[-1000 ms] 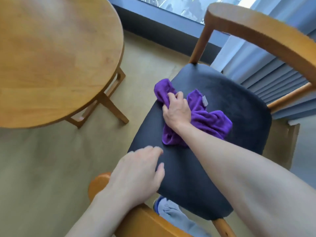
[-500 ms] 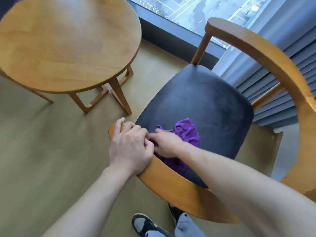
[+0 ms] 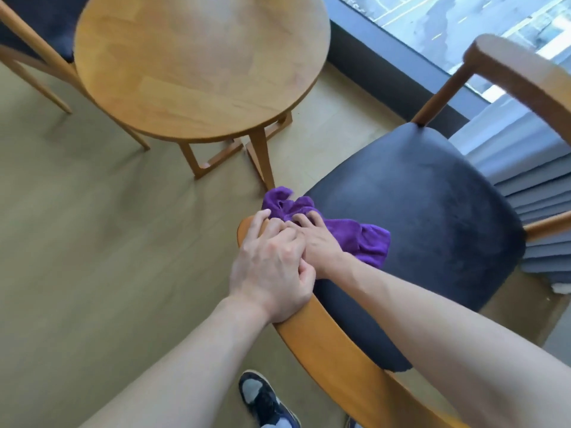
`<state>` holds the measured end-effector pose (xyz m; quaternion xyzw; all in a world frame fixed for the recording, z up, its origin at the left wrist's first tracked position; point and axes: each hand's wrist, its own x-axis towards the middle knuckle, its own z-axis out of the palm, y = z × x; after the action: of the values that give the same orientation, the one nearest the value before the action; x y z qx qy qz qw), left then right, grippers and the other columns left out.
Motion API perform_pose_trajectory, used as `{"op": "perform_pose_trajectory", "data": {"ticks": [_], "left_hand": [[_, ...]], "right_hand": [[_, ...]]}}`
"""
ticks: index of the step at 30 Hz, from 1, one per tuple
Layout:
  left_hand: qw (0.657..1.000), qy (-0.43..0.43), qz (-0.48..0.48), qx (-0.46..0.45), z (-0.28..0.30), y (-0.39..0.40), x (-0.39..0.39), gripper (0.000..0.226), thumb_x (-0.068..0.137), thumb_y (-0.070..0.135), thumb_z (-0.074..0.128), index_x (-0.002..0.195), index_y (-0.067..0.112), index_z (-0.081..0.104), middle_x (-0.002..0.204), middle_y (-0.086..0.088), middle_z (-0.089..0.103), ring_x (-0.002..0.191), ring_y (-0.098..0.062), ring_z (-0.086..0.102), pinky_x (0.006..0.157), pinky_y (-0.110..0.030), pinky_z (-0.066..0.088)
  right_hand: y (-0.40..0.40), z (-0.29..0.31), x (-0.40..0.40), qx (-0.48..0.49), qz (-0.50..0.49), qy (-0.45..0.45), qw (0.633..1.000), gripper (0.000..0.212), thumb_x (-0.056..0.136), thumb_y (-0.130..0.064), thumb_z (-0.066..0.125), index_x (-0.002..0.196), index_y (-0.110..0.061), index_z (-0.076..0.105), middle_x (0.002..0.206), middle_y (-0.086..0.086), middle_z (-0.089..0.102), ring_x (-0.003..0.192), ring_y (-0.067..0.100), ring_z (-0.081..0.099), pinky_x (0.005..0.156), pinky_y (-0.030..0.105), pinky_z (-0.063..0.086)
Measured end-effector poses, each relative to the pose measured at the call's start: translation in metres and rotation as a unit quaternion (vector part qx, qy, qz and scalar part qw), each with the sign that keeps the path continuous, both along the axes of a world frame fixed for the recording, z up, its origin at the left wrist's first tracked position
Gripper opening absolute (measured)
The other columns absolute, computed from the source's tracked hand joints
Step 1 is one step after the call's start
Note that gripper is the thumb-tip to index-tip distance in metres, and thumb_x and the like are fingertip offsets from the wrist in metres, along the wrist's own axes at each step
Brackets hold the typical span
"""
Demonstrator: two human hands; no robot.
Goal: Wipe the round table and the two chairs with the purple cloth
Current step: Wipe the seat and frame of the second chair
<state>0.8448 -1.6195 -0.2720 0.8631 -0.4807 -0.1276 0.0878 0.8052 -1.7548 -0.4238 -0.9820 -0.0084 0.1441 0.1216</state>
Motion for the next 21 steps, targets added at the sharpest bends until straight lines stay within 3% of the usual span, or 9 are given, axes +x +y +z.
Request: {"op": "perform_pose_trajectory", "data": {"ticks": [2, 4, 5, 7, 10, 13, 17, 19, 21], "left_hand": [[1.000, -0.006, -0.001, -0.005, -0.001, 0.000, 0.001, 0.028, 0.078, 0.027, 0.050, 0.081, 0.014, 0.074, 0.085, -0.001, 0.070, 0.098, -0.025, 0.059, 0.121, -0.045, 0.028], [1.000, -0.014, -0.004, -0.011, -0.003, 0.001, 0.000, 0.029, 0.078, 0.028, 0.048, 0.079, 0.015, 0.074, 0.082, 0.000, 0.068, 0.097, -0.024, 0.059, 0.120, -0.045, 0.030], [1.000, -0.019, -0.004, -0.012, -0.004, 0.001, 0.000, 0.028, 0.077, 0.028, 0.048, 0.078, 0.015, 0.073, 0.082, 0.000, 0.067, 0.096, -0.024, 0.059, 0.120, -0.045, 0.030], [1.000, -0.022, 0.000, -0.002, -0.005, 0.001, 0.001, 0.027, 0.077, 0.027, 0.048, 0.075, 0.016, 0.072, 0.081, -0.001, 0.065, 0.097, -0.025, 0.058, 0.120, -0.046, 0.030], [0.999, -0.036, -0.001, 0.022, -0.004, -0.001, -0.001, 0.026, 0.078, 0.028, 0.048, 0.071, 0.016, 0.069, 0.082, -0.002, 0.063, 0.097, -0.026, 0.057, 0.120, -0.046, 0.029], [0.998, -0.050, -0.003, 0.040, -0.003, -0.001, -0.002, 0.025, 0.078, 0.027, 0.047, 0.069, 0.017, 0.068, 0.083, -0.001, 0.062, 0.098, -0.026, 0.057, 0.121, -0.044, 0.026], [0.997, -0.056, -0.005, 0.051, -0.004, -0.001, -0.002, 0.027, 0.079, 0.027, 0.045, 0.069, 0.018, 0.068, 0.084, 0.000, 0.062, 0.099, -0.025, 0.057, 0.122, -0.043, 0.024], [0.996, -0.060, -0.007, 0.059, -0.005, 0.000, -0.002, 0.025, 0.080, 0.027, 0.047, 0.071, 0.019, 0.069, 0.086, 0.002, 0.062, 0.101, -0.024, 0.057, 0.123, -0.042, 0.022], [0.996, -0.066, -0.008, 0.058, -0.007, 0.001, -0.002, 0.025, 0.080, 0.028, 0.046, 0.071, 0.021, 0.069, 0.088, 0.003, 0.062, 0.102, -0.023, 0.056, 0.123, -0.042, 0.022]], "right_hand": [[-0.009, -0.005, 0.012, 0.019, 0.014, 0.011, 1.000, 0.070, 0.079, -0.060, 0.028, 0.137, -0.027, 0.050, 0.138, -0.001, 0.046, 0.145, 0.034, 0.028, 0.120, 0.064, 0.005], [-0.015, -0.008, 0.025, 0.021, 0.010, 0.063, 0.998, 0.086, 0.069, -0.068, 0.022, 0.145, -0.032, 0.040, 0.158, 0.002, 0.030, 0.153, 0.038, 0.014, 0.118, 0.070, -0.002], [-0.017, -0.009, 0.032, 0.018, 0.008, 0.077, 0.997, 0.089, 0.066, -0.069, 0.019, 0.144, -0.033, 0.041, 0.157, 0.003, 0.031, 0.150, 0.037, 0.019, 0.118, 0.069, 0.003], [-0.018, -0.009, 0.044, 0.022, 0.009, 0.070, 0.997, 0.082, 0.067, -0.067, 0.018, 0.131, -0.029, 0.052, 0.136, 0.003, 0.047, 0.133, 0.031, 0.040, 0.112, 0.057, 0.022], [-0.034, -0.013, 0.056, 0.001, 0.026, 0.011, 1.000, 0.050, 0.081, -0.056, 0.045, 0.116, -0.023, 0.059, 0.116, 0.006, 0.053, 0.113, 0.030, 0.050, 0.092, 0.044, 0.039], [-0.081, -0.014, 0.062, -0.017, -0.035, -0.008, 0.999, 0.042, 0.084, -0.045, 0.061, 0.117, -0.020, 0.057, 0.119, 0.012, 0.053, 0.113, 0.035, 0.050, 0.092, 0.043, 0.041], [-0.149, -0.018, 0.051, -0.064, -0.225, -0.032, 0.972, 0.041, 0.085, -0.039, 0.063, 0.117, -0.014, 0.055, 0.122, 0.020, 0.052, 0.113, 0.040, 0.049, 0.091, 0.046, 0.042], [-0.144, -0.019, 0.054, -0.039, -0.322, -0.036, 0.945, 0.038, 0.087, -0.036, 0.062, 0.117, -0.013, 0.055, 0.127, 0.020, 0.050, 0.113, 0.042, 0.048, 0.092, 0.047, 0.043], [-0.113, -0.017, 0.061, -0.001, -0.358, -0.023, 0.933, 0.039, 0.090, -0.038, 0.060, 0.121, -0.013, 0.057, 0.131, 0.019, 0.049, 0.116, 0.042, 0.049, 0.095, 0.046, 0.044]]}}
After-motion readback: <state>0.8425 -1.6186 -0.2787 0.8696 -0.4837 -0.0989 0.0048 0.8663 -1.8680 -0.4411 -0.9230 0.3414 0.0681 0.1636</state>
